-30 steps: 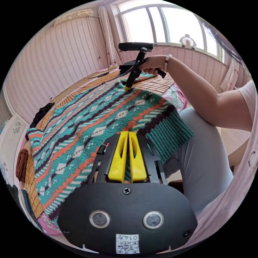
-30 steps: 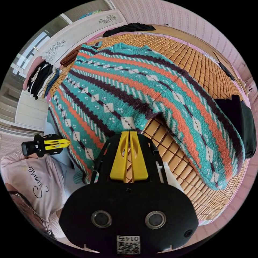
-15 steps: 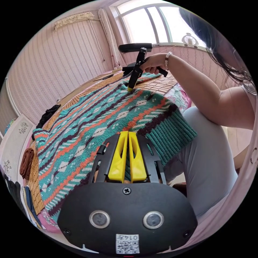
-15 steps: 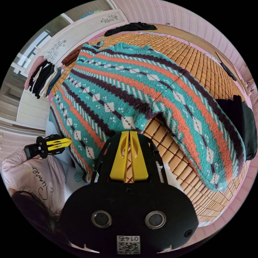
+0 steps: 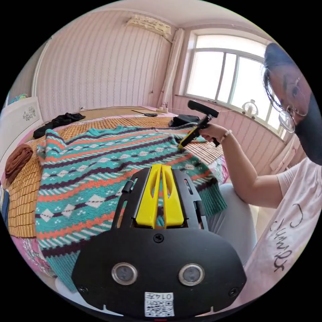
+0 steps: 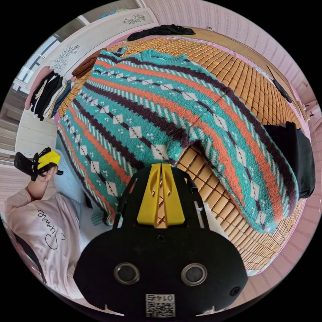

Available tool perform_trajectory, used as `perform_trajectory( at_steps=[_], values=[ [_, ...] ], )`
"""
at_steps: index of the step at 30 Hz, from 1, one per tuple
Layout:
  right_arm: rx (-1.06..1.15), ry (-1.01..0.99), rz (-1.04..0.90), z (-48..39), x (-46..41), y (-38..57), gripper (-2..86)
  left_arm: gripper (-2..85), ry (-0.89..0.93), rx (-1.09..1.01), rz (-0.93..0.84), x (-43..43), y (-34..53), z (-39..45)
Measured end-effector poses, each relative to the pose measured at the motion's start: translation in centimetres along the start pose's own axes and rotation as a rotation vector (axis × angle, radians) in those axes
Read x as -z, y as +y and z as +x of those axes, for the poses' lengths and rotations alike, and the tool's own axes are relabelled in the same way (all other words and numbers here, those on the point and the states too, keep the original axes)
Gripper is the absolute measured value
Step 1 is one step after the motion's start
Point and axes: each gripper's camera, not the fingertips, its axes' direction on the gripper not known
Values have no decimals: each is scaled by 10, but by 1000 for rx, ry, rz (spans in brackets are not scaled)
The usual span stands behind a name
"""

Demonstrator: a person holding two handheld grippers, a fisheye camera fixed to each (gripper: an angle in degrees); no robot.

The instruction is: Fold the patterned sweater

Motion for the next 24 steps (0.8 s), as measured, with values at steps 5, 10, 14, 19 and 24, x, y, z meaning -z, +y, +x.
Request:
perform_trajectory(
  at_steps=[5,10,14,19,24],
  values=[
    [10,114,-20,-33,8,-12,-9,-8,-268,112,14,56,0,-124],
    [6,284,27,-68,21,-21,-6,-5,-417,226,-1,83,5,-257],
    [78,311,156,-117,28,-55,3,9,-426,329,-50,67,-2,-372],
    [396,-51,266,-217,10,-144,37,88,-522,424,-131,19,-29,-465],
    [523,-80,282,-313,-17,-245,49,95,-373,525,-158,-29,-48,-523]
  ],
)
